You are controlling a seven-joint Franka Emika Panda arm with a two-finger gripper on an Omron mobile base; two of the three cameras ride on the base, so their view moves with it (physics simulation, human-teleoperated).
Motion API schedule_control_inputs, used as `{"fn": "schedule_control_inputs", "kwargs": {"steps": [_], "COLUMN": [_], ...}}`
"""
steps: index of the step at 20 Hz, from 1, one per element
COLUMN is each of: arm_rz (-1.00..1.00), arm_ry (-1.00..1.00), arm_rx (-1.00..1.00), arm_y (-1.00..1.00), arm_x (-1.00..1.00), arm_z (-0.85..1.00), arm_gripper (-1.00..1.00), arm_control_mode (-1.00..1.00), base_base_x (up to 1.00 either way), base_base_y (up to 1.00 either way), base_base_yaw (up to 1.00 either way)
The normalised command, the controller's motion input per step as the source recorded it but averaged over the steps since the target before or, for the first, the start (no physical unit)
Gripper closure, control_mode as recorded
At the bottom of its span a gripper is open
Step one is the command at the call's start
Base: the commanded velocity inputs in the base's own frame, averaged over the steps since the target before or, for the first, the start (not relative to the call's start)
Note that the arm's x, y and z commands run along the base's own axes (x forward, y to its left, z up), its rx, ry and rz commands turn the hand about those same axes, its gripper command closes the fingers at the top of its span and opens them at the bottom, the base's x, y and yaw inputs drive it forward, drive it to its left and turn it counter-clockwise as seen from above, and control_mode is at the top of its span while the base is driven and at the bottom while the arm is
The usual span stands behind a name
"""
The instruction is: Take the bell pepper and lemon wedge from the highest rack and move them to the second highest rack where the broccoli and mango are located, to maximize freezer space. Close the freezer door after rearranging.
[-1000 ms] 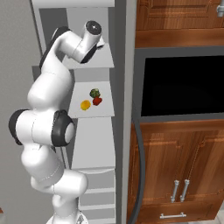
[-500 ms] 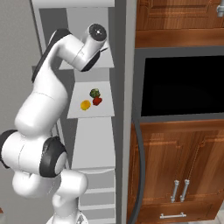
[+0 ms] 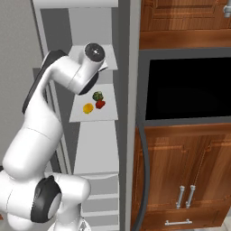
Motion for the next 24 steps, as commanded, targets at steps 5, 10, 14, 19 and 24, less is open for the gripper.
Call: {"fn": "schedule_control_inputs", "kwargs": {"steps": [5,10,14,19,24], "arm_rz": [0.0,0.0,0.0,0.0,0.0], "arm_ry": [0.18,0.19,0.07,0.0,0.0], "arm_rx": [-0.09,-0.02,0.0,0.0,0.0], "arm_y": [-0.05,0.0,0.0,0.0,0.0], "arm_x": [-0.26,0.24,0.65,0.76,0.74], "arm_z": [-0.65,-0.59,-0.54,-0.43,-0.35], "arm_gripper": [1.0,1.0,1.0,1.0,1.0], "arm_control_mode": [-1.0,-1.0,-1.0,-1.0,-1.0], "base_base_x": [0.0,0.0,0.0,0.0,0.0], "base_base_y": [0.0,0.0,0.0,0.0,0.0], "base_base_yaw": [0.0,0.0,0.0,0.0,0.0]}}
